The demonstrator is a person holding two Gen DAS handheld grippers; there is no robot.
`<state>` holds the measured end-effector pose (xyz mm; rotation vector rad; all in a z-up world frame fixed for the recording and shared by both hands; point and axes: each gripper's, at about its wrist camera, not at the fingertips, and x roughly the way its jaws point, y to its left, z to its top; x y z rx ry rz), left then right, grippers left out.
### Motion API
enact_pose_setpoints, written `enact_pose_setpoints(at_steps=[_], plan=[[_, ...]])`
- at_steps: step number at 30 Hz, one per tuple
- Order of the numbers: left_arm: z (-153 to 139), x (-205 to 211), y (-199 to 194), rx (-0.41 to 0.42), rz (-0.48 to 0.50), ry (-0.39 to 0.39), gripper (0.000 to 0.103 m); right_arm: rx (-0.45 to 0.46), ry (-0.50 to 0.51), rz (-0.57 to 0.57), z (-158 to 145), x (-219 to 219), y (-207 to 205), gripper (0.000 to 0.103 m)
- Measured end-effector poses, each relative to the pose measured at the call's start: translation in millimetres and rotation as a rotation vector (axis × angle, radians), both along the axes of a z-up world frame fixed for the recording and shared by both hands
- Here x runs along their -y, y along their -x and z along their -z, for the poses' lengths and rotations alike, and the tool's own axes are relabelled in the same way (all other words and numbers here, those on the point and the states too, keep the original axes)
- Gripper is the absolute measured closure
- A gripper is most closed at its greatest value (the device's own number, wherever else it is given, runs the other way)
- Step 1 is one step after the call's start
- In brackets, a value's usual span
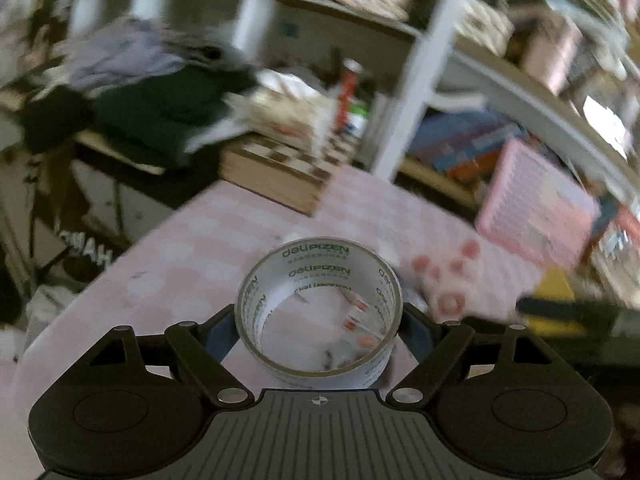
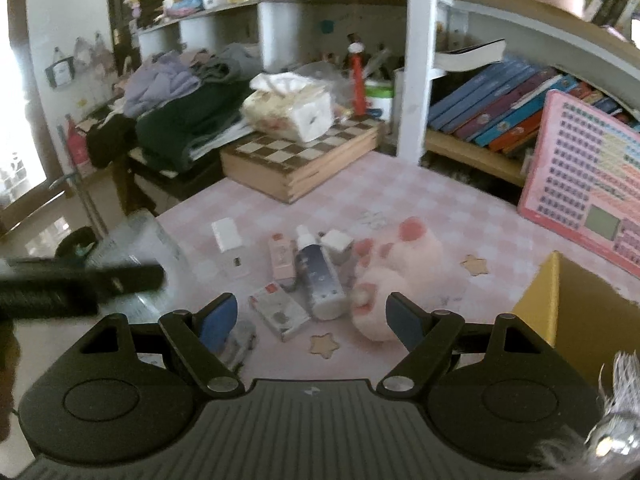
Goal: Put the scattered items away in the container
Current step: 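Grasp the tape roll with the left tool while the right tool grasps the grey toy car, then carry the tape roll and toy car over the yellow box with both tools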
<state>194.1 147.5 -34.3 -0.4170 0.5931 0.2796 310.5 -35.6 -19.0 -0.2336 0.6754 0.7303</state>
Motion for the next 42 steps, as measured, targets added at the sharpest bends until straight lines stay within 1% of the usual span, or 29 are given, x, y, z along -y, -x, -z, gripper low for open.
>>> enact_pose_setpoints(at_steps=[4,6,8,11,13,15,17,19,21,23,26,28,29,33,37,42], plan=[[-4.9,-6.6,11.7,-0.003,-0.054,-0.034,0.018,-0.081,0.052,-0.086,17.0,-23.9,-0.9,0.022],[-6.5,-6.2,16.7,-0.014,-0.061,-0.057,0.018,-0.146,0.069,-0.129,28.3,-36.1,-2.6,0.022],[-8.6,-4.0,22.4,-0.020,-0.066,-0.083,0.018,-0.190,0.077,-0.142,36.5,-44.2,-3.7,0.022],[-13.9,-1.0,30.2,-0.019,-0.071,-0.121,0.018,-0.225,0.082,-0.132,44.3,-54.0,-6.9,0.024],[-16.9,-0.4,33.7,-0.018,-0.074,-0.135,0.018,-0.252,0.089,-0.121,50.2,-60.3,-9.6,0.027],[-18.6,-0.4,36.3,-0.019,-0.077,-0.143,0.018,-0.276,0.096,-0.112,55.1,-65.3,-12.0,0.035],[-19.3,-0.8,38.3,-0.021,-0.077,-0.148,0.018,-0.294,0.106,-0.108,60.8,-69.9,-13.7,0.039],[-19.5,-1.4,40.0,-0.026,-0.081,-0.152,0.018,-0.278,0.114,-0.105,63.2,-73.3,-12.4,0.043],[-19.9,-2.3,41.4,-0.029,-0.084,-0.155,0.018,-0.256,0.126,-0.106,64.5,-76.9,-11.2,0.050],[-20.3,-2.9,43.0,-0.030,-0.088,-0.159,0.018,-0.237,0.131,-0.107,64.8,-78.3,-9.8,0.055],[-20.5,-3.2,45.3,-0.027,-0.087,-0.162,0.018,-0.228,0.132,-0.108,64.6,-78.3,-8.5,0.056],[-21.3,-4.0,46.9,-0.020,-0.086,-0.160,0.018,-0.236,0.120,-0.108,63.3,-76.4,-8.8,0.059],[-21.7,-4.3,47.6,-0.015,-0.083,-0.158,0.018,-0.243,0.114,-0.111,62.5,-75.3,-8.4,0.062],[-23.6,-5.2,49.0,-0.001,-0.058,-0.154,0.018,-0.246,0.088,-0.115,53.9,-68.9,-1.2,0.063],[-28.7,-7.8,50.8,0.023,-0.026,-0.161,0.018,-0.219,0.059,-0.106,39.9,-62.9,8.9,0.063],[-39.0,-12.0,53.7,0.062,0.021,-0.167,0.018,-0.163,0.017,-0.080,16.9,-51.7,24.3,0.063]])
